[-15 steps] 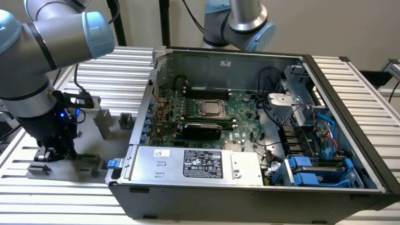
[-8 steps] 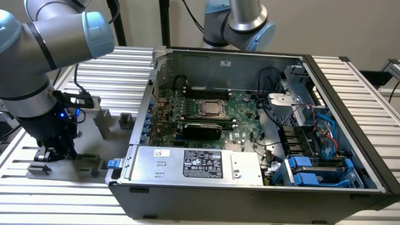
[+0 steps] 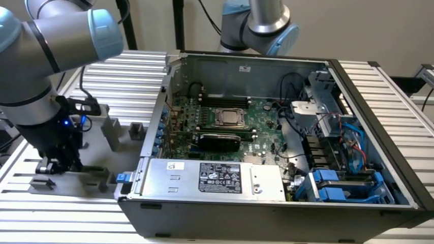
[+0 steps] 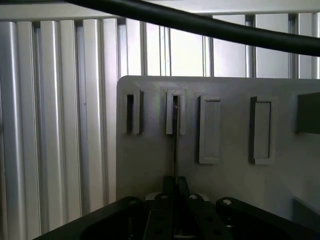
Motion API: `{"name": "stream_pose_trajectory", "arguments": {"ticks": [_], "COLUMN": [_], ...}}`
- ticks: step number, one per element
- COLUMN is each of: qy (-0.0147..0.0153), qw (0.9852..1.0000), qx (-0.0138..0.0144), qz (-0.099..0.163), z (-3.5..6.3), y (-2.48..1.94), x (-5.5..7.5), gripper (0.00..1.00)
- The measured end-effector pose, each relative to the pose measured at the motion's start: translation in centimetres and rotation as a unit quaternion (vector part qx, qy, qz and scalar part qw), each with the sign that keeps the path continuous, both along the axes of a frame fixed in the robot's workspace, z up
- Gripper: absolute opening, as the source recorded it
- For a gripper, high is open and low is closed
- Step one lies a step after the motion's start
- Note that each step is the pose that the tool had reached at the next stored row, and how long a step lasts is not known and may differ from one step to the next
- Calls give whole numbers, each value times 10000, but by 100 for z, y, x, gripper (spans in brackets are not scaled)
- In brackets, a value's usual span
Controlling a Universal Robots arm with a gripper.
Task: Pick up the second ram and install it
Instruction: 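Pick up the second ram and move it above second insertion slot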
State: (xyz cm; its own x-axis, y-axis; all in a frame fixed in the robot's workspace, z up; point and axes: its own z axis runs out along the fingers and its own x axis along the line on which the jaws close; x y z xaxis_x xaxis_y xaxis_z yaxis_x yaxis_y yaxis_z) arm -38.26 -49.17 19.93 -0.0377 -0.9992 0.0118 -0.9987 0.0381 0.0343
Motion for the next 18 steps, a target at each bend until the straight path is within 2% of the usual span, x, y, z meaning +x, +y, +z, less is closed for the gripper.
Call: {"name": "stream_pose_trajectory", "arguments": {"ticks": [5,18], "qy": [0,0], "qw": [10000,10000], "qx": [0,0], "qz": [1,8], "z": [141,732], "y": [0,0], "x": [0,6], "gripper": [14,14]}}
